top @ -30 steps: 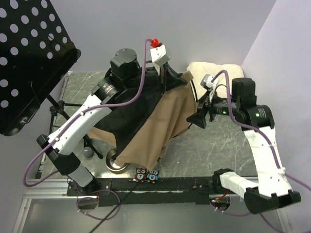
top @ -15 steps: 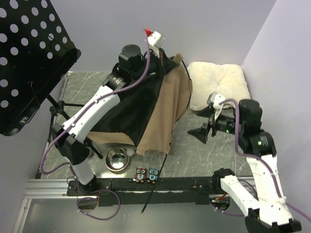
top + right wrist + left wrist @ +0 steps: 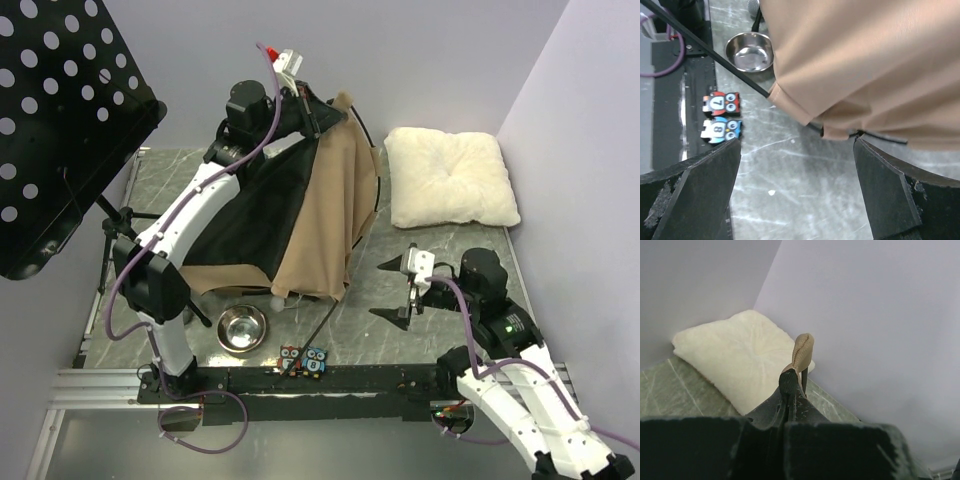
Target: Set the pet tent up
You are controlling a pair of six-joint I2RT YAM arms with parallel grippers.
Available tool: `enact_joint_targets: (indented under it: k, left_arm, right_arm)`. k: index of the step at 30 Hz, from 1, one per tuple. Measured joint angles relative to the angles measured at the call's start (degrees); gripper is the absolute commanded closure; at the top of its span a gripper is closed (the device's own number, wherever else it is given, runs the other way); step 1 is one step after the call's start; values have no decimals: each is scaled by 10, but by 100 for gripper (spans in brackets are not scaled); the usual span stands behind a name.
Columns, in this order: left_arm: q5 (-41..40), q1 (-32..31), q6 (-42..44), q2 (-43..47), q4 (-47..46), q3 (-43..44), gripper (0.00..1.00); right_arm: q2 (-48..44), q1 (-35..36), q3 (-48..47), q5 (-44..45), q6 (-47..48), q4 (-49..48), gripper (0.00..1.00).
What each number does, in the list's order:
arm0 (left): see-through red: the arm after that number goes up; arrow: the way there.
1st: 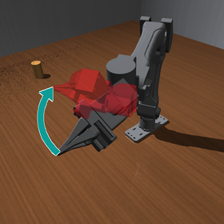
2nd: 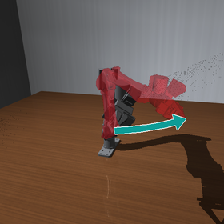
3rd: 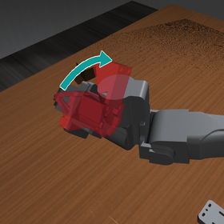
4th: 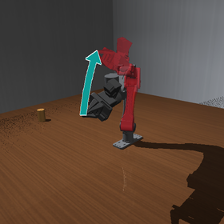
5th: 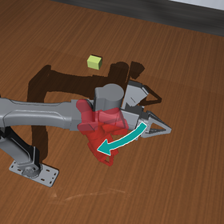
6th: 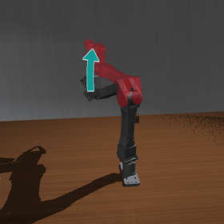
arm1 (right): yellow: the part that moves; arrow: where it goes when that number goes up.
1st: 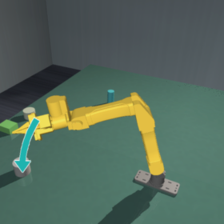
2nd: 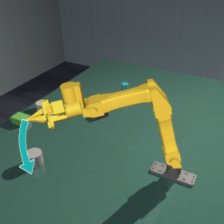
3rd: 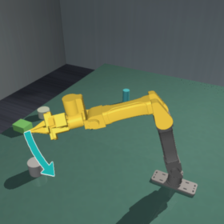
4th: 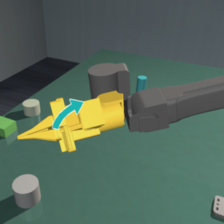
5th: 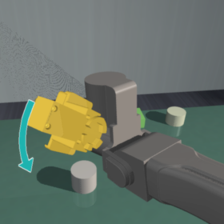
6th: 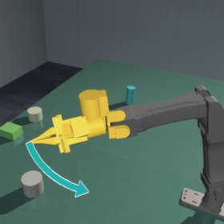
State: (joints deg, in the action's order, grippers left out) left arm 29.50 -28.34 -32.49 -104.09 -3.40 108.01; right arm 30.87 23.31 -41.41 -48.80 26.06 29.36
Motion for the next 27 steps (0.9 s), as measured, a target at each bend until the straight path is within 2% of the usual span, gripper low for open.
enact_joint_targets:
  k: [7, 14, 20, 24, 26, 27]
  left_arm:
    - [12, 22, -28, -29, -26, 0, 99]
    - [18, 26, -38, -44, -33, 0, 99]
    - [21, 25, -42, -44, -36, -1, 99]
    - [19, 25, -42, -46, -36, -1, 99]
    - [17, 25, -42, -47, -36, -1, 99]
    - [16, 25, -42, -47, -36, -1, 99]
  right_arm:
    - [32, 104, -3, 39, 37, -40, 0]
    - [105, 204, -53, 70, 71, -46, 1]
    - [162, 244, -114, 87, 57, -67, 9]
    - [177, 269, -150, 85, 28, -84, 23]
    - [177, 276, -156, 80, 14, -90, 23]
    - [177, 278, -157, 77, 7, -94, 20]
